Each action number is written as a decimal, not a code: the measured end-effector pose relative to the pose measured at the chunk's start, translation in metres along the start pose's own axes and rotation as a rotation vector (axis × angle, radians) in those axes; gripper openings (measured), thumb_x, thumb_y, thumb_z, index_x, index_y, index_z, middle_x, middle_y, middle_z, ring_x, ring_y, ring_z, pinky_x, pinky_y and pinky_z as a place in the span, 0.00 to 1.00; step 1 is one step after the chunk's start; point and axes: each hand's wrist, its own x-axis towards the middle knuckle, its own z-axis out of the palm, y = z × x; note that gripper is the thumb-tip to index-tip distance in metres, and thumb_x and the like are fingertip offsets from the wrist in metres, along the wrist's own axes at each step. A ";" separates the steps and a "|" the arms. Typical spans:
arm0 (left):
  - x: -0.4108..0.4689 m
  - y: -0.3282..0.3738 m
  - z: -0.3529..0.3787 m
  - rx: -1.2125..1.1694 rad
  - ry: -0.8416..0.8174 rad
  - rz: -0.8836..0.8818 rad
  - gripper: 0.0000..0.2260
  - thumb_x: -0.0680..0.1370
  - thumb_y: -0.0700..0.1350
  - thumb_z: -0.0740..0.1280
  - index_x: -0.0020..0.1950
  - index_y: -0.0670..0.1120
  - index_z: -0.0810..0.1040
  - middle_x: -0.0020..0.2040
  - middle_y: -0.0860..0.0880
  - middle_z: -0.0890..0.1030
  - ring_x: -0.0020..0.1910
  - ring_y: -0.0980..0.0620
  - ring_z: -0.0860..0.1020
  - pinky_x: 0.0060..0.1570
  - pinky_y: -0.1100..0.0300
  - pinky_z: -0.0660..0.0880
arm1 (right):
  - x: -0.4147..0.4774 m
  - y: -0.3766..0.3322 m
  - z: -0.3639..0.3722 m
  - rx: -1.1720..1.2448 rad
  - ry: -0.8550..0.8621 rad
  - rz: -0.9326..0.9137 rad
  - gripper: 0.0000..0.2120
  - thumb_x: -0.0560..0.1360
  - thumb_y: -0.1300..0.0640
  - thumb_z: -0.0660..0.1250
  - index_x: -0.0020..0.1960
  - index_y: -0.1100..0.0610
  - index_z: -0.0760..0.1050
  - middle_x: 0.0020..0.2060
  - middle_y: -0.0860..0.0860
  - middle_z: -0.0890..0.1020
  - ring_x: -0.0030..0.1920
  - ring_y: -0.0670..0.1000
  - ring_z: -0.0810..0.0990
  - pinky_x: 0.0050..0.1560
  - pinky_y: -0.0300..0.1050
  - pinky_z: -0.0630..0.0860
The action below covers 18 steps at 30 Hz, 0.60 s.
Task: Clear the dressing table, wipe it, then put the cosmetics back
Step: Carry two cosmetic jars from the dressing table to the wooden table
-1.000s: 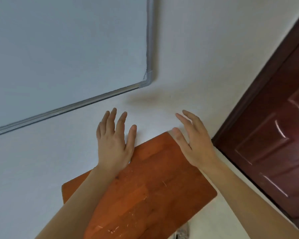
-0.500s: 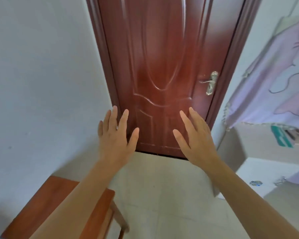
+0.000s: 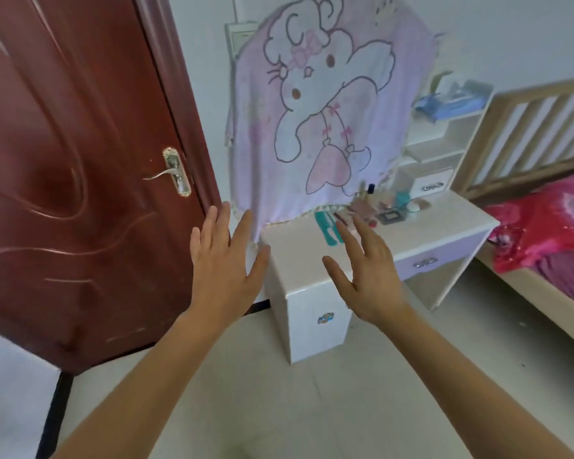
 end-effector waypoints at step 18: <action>0.293 0.102 0.239 -0.121 -0.310 0.285 0.32 0.78 0.65 0.44 0.79 0.51 0.55 0.80 0.45 0.49 0.79 0.44 0.45 0.75 0.43 0.44 | 0.173 0.248 0.014 -0.175 -0.040 0.472 0.29 0.80 0.39 0.57 0.77 0.49 0.58 0.77 0.55 0.60 0.75 0.58 0.62 0.71 0.58 0.64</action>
